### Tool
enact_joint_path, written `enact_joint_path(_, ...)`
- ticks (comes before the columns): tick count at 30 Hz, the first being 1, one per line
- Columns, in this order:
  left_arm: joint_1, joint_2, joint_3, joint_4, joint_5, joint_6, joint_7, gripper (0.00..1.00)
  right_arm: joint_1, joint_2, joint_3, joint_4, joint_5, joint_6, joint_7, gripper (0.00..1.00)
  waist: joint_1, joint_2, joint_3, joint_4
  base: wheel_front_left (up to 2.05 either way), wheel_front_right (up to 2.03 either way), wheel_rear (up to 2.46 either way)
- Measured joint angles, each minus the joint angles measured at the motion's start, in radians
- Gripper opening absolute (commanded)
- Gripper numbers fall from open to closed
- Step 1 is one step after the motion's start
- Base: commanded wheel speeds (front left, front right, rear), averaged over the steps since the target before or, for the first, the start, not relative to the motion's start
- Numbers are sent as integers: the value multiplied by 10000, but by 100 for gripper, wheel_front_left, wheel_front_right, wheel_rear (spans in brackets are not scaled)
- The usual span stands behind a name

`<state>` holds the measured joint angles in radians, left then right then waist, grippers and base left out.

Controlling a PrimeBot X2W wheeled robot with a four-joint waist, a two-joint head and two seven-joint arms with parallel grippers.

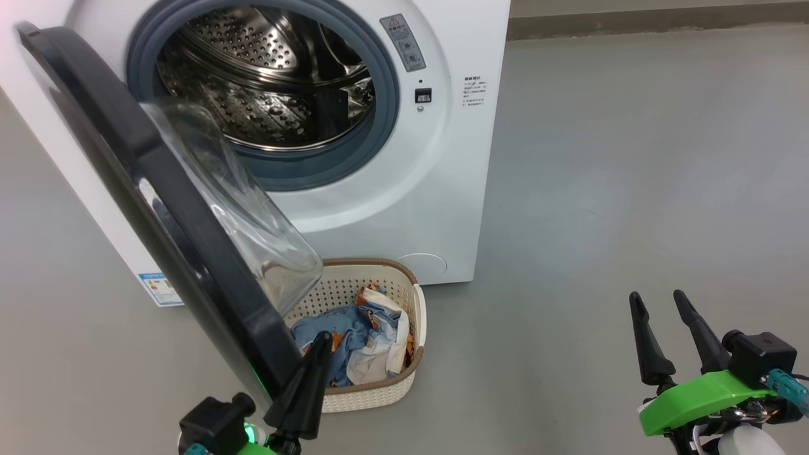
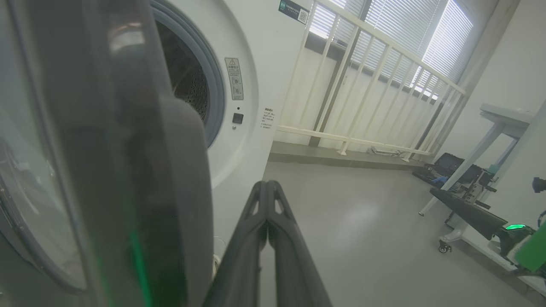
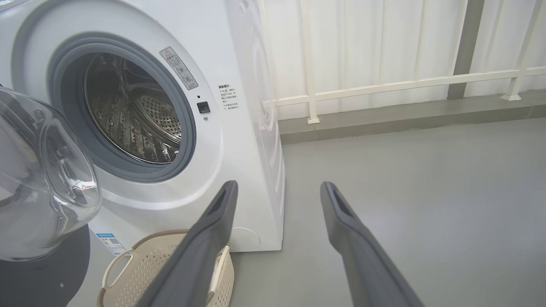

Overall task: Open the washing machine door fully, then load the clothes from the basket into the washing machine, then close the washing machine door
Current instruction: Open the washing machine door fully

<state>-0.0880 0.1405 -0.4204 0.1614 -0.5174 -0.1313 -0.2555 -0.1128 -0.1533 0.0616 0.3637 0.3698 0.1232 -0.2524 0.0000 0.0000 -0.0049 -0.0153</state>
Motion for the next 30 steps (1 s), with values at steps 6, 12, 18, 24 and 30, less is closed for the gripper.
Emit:
enact_joint_path(6, -316, -42, 144, 347, -25, 0, 0, 0, 1, 100, -36, -15, -2, 0, 0, 100, 0, 0, 61, 32, 0, 0, 0)
enact_joint_path(12, -421, -104, 194, 719, -46, -13, 0, 0, 1, 221, -29, 2, -4, 0, 0, 100, 0, 0, 66, 209, 0, 0, 0)
enact_joint_path(18, -471, -150, 205, 825, -82, -50, 2, 0, 1, 236, -29, 17, -4, 0, 0, 100, 0, 0, 38, 394, 0, 0, 0)
enact_joint_path(24, -426, -153, 245, 842, -82, -107, 4, 0, 4, 249, -35, 23, -4, 0, 0, 100, 0, 0, -21, 683, 0, 0, 0)
enact_joint_path(30, -247, -128, 405, 803, -81, -148, 2, 0, 6, 263, -23, 94, -2, 0, 0, 100, 0, 0, -75, 1017, 0, 0, 0)
